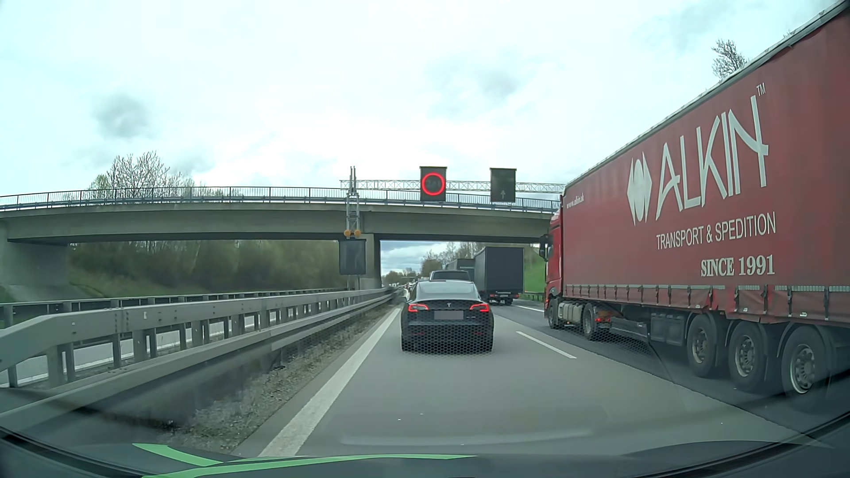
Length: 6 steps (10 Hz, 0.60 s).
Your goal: Follow the waypoints while adhering to traffic rules and regulations
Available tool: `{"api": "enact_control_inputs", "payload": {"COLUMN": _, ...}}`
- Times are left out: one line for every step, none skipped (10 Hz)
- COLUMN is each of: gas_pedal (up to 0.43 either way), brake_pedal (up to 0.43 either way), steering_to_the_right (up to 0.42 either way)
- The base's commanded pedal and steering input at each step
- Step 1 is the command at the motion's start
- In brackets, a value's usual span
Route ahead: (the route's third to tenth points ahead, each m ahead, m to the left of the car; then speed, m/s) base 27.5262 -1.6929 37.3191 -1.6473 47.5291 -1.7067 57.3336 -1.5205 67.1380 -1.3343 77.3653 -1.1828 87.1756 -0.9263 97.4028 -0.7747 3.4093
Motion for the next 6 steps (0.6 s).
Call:
{"api": "enact_control_inputs", "payload": {"gas_pedal": 0.028, "brake_pedal": 0.0, "steering_to_the_right": 0.0}}
{"api": "enact_control_inputs", "payload": {"gas_pedal": 0.059, "brake_pedal": 0.0, "steering_to_the_right": -0.001}}
{"api": "enact_control_inputs", "payload": {"gas_pedal": 0.079, "brake_pedal": 0.0, "steering_to_the_right": 0.0}}
{"api": "enact_control_inputs", "payload": {"gas_pedal": 0.087, "brake_pedal": 0.0, "steering_to_the_right": -0.001}}
{"api": "enact_control_inputs", "payload": {"gas_pedal": 0.087, "brake_pedal": 0.0, "steering_to_the_right": -0.001}}
{"api": "enact_control_inputs", "payload": {"gas_pedal": 0.087, "brake_pedal": 0.0, "steering_to_the_right": 0.0}}
